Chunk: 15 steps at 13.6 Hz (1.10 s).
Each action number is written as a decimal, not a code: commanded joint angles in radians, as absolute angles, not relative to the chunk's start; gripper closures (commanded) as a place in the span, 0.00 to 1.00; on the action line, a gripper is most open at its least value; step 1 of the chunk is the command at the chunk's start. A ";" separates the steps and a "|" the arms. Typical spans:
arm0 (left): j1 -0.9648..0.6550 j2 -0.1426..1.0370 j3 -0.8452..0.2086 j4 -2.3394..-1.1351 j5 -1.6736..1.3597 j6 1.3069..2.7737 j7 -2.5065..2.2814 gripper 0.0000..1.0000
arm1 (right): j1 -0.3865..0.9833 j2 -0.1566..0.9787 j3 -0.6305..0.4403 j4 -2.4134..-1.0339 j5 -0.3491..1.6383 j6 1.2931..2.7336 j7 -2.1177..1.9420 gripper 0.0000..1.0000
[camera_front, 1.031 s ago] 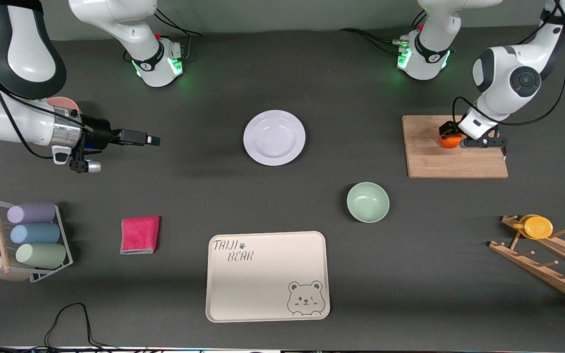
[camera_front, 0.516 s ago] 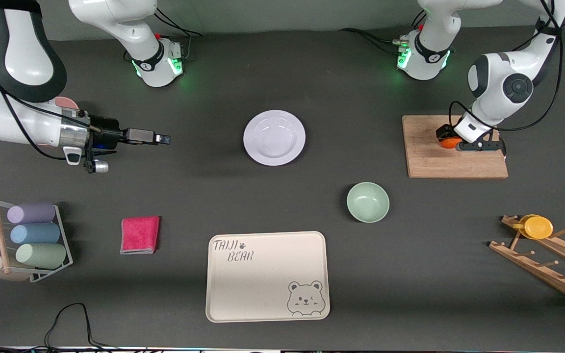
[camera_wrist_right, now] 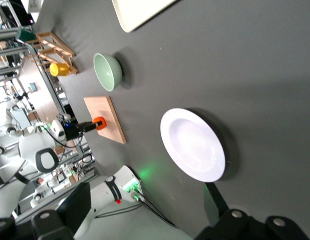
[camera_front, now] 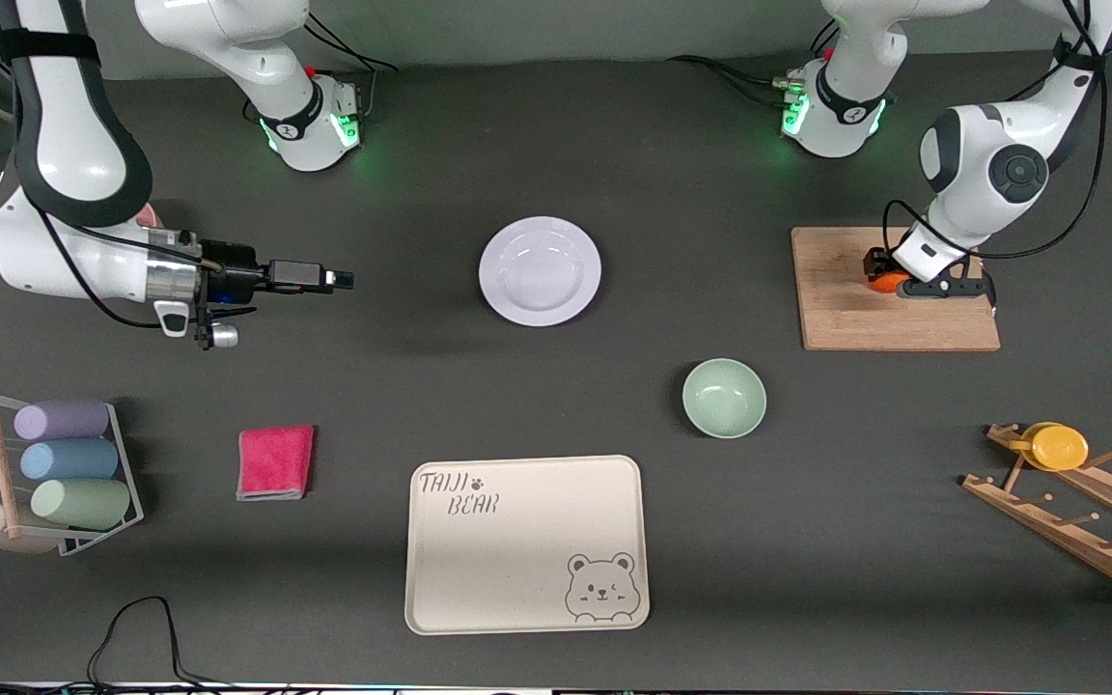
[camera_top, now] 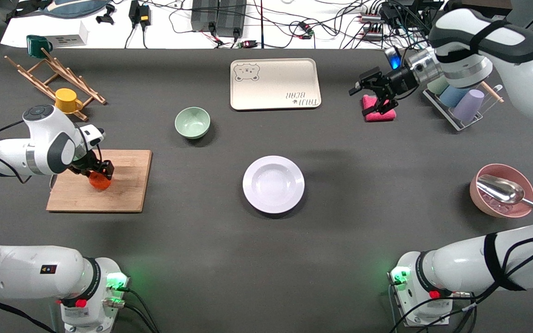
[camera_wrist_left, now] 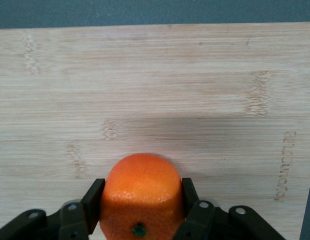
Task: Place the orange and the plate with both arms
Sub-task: 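Close the left gripper on the orange and lift it off the board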
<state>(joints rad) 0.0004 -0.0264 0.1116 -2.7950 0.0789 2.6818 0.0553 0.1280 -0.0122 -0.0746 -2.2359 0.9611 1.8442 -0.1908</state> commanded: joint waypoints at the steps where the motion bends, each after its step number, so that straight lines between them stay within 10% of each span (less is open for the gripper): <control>1: -0.012 -0.106 0.112 -2.829 0.089 2.682 0.044 1.00 | 0.129 -0.026 -0.106 -2.296 1.015 1.841 -0.281 0.00; 5: -0.015 -0.185 0.107 -2.636 0.089 2.374 0.045 1.00 | 0.132 -0.011 -0.106 -2.338 1.097 1.842 -0.336 0.00; 15: 0.006 -0.109 -0.026 -1.720 0.075 1.413 0.044 1.00 | 0.167 0.143 -0.106 -2.425 1.262 1.865 -0.742 0.00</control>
